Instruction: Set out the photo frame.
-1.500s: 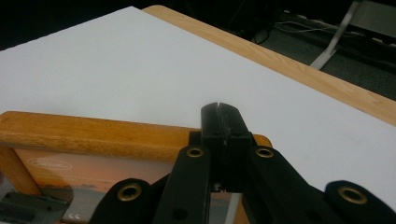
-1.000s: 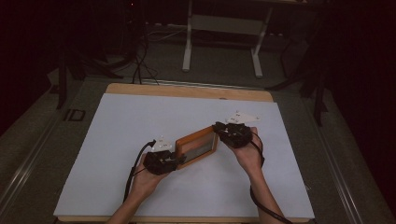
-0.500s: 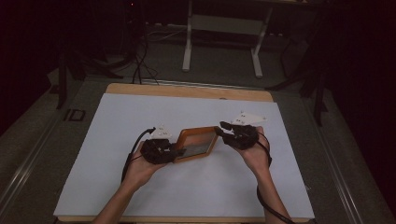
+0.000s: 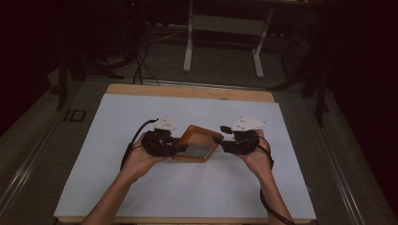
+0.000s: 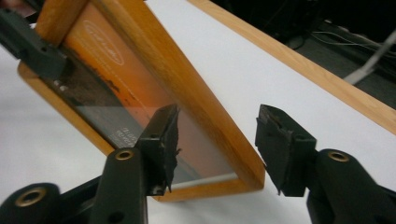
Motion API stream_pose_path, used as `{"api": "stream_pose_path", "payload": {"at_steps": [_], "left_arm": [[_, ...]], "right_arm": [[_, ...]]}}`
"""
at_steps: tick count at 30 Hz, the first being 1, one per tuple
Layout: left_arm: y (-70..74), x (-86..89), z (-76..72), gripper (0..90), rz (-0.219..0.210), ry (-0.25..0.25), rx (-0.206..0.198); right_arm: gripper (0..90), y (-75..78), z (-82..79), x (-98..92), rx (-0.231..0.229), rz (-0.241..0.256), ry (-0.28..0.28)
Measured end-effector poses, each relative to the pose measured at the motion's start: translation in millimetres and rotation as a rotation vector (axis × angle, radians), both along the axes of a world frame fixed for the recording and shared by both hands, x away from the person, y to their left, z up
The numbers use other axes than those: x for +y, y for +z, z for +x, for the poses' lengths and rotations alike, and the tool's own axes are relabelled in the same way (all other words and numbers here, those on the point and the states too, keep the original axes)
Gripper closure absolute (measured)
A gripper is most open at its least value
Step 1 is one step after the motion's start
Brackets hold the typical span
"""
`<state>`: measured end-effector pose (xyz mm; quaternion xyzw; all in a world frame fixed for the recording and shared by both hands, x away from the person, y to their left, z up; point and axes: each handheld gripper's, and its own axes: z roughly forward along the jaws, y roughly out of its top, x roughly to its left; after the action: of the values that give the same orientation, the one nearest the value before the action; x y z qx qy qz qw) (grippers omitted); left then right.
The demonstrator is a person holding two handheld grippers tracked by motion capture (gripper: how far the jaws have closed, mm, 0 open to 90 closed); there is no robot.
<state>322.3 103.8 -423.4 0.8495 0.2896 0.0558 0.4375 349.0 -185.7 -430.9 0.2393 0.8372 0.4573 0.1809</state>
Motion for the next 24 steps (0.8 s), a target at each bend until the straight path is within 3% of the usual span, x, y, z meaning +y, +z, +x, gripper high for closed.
{"api": "stream_pose_path", "payload": {"at_steps": [4, 8, 9, 13, 17, 24], "left_arm": [[3.6, 2.0, 1.4, 69.1, -0.004, -0.025, 0.004], [6.9, 2.6, 1.8, 69.2, -0.007, -0.047, 0.003], [9.3, 2.9, 1.3, 69.2, -0.001, -0.076, -0.003], [11.1, 1.5, -0.6, 69.0, -0.007, -0.137, -0.016], [10.4, 1.6, 1.2, 68.9, -0.016, -0.143, -0.020], [7.9, 4.1, 4.0, 68.2, -0.040, -0.140, -0.029]], "right_arm": [[42.0, 0.6, -0.4, 4.7, 0.005, -0.003, 0.043], [37.1, -1.7, 0.9, 10.2, 0.041, 0.006, 0.102], [35.8, -2.9, 2.0, 11.9, 0.065, 0.014, 0.127], [32.5, -7.9, 3.2, 19.3, 0.081, 0.008, 0.177], [34.3, -11.3, 3.3, 26.3, 0.096, -0.004, 0.227], [41.2, -11.2, 3.0, 27.2, 0.087, -0.032, 0.247]]}}
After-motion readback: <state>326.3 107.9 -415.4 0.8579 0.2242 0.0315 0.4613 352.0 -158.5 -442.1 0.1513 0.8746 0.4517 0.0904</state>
